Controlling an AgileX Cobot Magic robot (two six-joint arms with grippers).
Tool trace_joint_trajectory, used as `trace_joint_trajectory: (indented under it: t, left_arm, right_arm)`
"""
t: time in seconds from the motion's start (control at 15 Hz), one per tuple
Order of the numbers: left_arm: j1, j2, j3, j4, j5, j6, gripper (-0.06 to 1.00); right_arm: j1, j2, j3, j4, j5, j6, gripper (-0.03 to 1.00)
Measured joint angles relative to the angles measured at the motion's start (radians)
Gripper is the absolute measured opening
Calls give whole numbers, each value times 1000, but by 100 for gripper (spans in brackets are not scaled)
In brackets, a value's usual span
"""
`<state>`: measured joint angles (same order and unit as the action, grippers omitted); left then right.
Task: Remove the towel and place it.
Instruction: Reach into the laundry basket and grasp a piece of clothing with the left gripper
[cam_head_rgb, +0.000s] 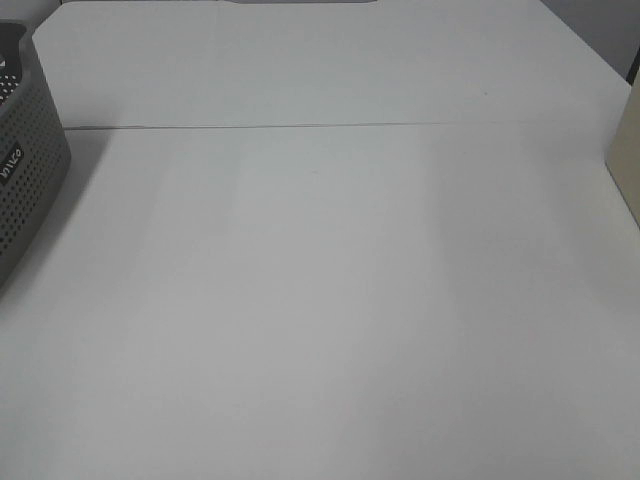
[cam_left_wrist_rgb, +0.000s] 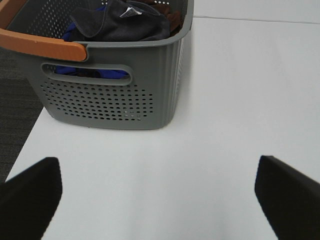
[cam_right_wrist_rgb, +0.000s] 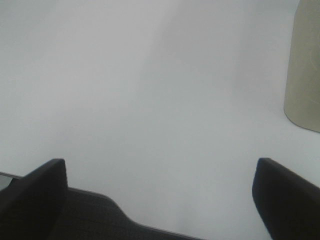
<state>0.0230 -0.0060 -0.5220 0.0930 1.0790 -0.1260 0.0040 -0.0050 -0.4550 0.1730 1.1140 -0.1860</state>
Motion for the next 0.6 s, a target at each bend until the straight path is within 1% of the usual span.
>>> trace_joint_trajectory:
  t: [0.6]
  left_arm:
    - [0, 0, 0, 0, 0, 0, 99]
  right_arm:
    - [0, 0, 0, 0, 0, 0, 96]
